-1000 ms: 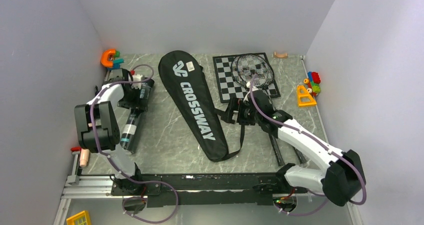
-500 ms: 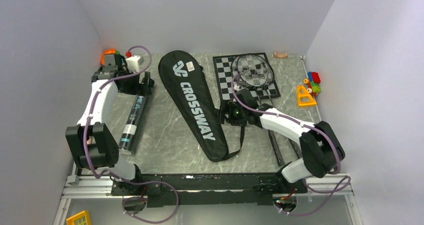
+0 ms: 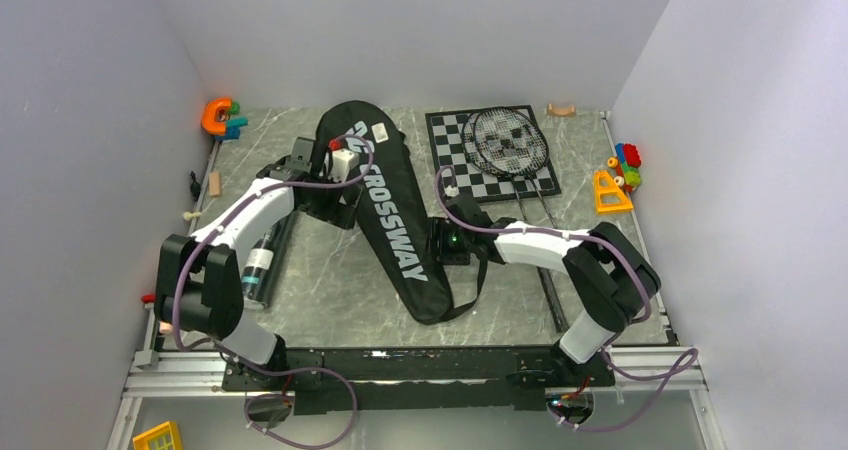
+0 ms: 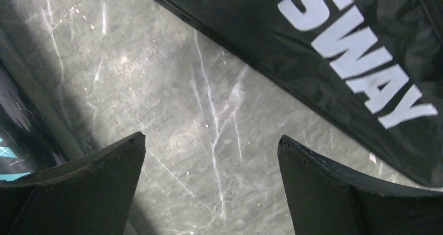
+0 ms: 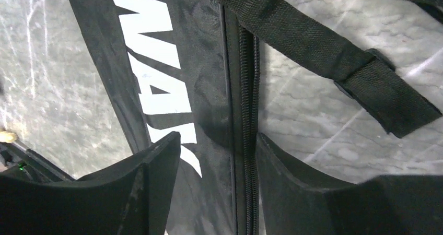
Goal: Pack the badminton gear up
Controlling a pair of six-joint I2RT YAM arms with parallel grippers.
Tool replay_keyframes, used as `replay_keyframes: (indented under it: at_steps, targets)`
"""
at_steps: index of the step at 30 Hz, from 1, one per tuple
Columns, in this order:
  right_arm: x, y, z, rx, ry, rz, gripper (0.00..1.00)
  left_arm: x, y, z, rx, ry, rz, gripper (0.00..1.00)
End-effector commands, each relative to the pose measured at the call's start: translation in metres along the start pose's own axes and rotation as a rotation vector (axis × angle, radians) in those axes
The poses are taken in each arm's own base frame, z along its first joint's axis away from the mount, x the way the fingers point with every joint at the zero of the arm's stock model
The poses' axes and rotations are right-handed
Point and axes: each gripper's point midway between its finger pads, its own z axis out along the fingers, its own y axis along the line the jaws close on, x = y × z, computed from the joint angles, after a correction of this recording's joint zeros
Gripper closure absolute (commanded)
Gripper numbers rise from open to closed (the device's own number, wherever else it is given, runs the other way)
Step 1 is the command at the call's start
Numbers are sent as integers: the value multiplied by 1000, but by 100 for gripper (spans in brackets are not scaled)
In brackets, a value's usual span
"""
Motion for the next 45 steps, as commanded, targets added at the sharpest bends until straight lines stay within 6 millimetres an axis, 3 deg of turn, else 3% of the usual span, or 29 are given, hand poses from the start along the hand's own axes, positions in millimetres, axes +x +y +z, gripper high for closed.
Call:
replay_keyframes:
  at_steps: [1,6,10,16,20,25,31,38,45]
  targets:
    - [4,7,14,-16,-13,19,46,-32,2,7,-35,-91,-25,1]
    - [14,25,20,-44,12,4,64,-31,-14,33,-16,-43,-4,1]
    - [17,48,17,-111,22,-7,68,-25,-18,52,5,1,-29,1]
    - [15,92,-2,-281,26,-72,50,-28,-18,67,7,20,-72,0]
    - [14,104,-23,-380,31,-111,33,-33,-22,72,11,21,-71,1]
    - [-21,74,-62,-387,-99,-35,30,-49,-40,73,30,-11,-35,1]
    - [-52,34,-94,-325,-234,32,33,-56,-67,94,45,9,14,1]
    - [-50,10,-101,-305,-265,90,37,-61,-90,114,59,40,49,2]
    - [-45,3,-100,-306,-258,91,39,-49,-96,123,80,78,54,16]
